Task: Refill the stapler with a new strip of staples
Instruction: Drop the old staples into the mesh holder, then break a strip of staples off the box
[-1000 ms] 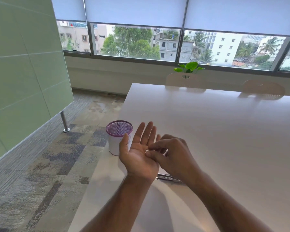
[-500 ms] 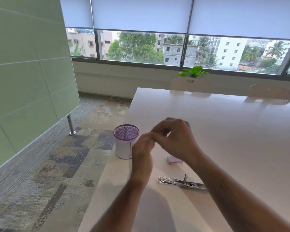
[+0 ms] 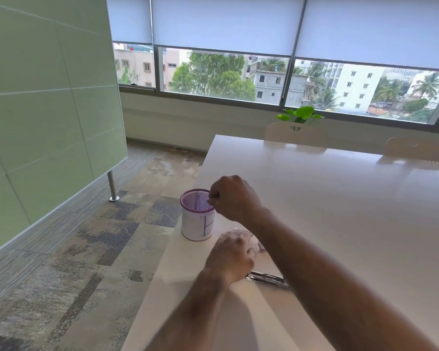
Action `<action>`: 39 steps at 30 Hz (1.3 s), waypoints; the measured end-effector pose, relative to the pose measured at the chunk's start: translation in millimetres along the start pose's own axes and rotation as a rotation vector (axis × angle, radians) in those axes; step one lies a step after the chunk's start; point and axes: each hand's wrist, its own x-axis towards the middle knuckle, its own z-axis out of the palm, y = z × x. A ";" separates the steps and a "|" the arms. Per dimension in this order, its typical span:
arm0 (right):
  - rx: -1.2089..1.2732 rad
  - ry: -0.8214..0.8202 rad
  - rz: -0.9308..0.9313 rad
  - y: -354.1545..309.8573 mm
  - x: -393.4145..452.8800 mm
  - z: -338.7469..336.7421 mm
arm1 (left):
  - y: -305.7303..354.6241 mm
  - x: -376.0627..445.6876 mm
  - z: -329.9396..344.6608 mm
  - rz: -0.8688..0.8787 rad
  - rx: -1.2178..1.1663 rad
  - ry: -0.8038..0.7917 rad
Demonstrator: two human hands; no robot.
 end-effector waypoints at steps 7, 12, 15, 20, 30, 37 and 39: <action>0.044 0.020 0.015 8.9 -1.1 2.7 | -1.2 1.8 2.3 0.000 0.015 -0.028; 0.198 0.193 0.085 31.3 -10.3 -10.6 | -2.5 5.2 4.0 -0.007 -0.002 -0.033; 0.339 0.253 0.171 54.6 -24.8 -22.9 | -3.1 6.1 4.6 -0.008 -0.028 -0.037; 0.502 0.178 0.369 104.9 -69.9 -27.5 | -2.4 7.4 4.4 -0.017 -0.108 -0.001; 0.263 -0.111 0.170 153.3 -125.5 12.0 | 9.2 8.1 3.6 -0.150 -0.354 0.099; 0.249 -0.059 0.146 150.5 -124.3 17.3 | 13.6 5.1 0.1 -0.197 -0.415 0.064; 0.258 -0.049 0.136 150.1 -124.3 17.3 | 15.0 5.3 -1.6 -0.195 -0.417 0.039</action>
